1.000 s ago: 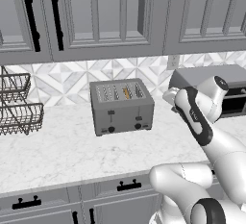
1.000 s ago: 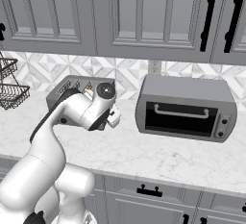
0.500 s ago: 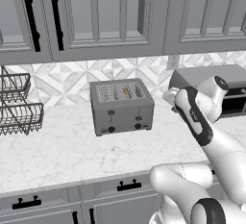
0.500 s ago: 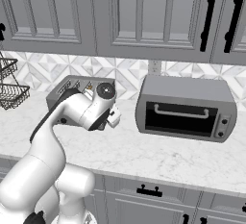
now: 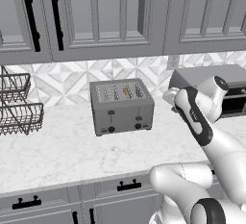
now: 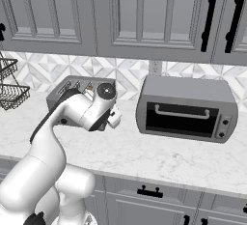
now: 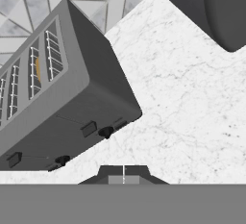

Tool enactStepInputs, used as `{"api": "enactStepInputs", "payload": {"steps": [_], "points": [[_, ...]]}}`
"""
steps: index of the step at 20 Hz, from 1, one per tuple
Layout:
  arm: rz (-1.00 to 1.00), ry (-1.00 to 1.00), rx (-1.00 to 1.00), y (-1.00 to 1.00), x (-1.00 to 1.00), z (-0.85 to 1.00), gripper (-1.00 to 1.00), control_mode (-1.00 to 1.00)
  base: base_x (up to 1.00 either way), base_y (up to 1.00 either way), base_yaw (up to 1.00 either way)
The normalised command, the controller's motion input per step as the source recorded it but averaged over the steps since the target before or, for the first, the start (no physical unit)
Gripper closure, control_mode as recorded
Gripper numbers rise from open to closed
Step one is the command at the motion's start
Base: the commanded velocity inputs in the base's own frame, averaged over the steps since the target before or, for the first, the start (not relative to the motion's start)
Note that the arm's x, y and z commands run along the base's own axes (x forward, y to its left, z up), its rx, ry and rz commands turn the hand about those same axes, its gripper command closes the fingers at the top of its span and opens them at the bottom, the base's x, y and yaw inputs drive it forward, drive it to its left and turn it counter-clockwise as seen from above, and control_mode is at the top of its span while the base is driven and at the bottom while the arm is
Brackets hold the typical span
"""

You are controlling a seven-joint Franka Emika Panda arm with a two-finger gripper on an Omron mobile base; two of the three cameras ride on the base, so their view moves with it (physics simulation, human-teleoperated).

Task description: Start the toaster. Once the lever pops up, take the bread to the plate on the dining counter.

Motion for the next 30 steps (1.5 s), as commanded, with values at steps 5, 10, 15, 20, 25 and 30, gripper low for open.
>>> {"api": "enactStepInputs", "payload": {"steps": [5, 10, 15, 20, 25, 30], "points": [[0.0, 0.0, 0.0, 0.0, 0.0, 0.0, 1.0, -1.0, 0.0, 0.0, 0.0], [0.0, 0.0, 0.0, 0.0, 0.0, 0.0, 1.0, -1.0, 0.0, 0.0, 0.0], [0.0, 0.0, 0.0, 0.0, 0.0, 0.0, 1.0, -1.0, 0.0, 0.0, 0.0], [0.0, 0.0, 0.0, 0.0, 0.0, 0.0, 1.0, -1.0, 0.0, 0.0, 0.0], [0.0, 0.0, 0.0, 0.0, 0.0, 0.0, 1.0, -1.0, 0.0, 0.0, 0.0], [0.0, 0.0, 0.0, 0.0, 0.0, 0.0, 1.0, -1.0, 0.0, 0.0, 0.0]]}}
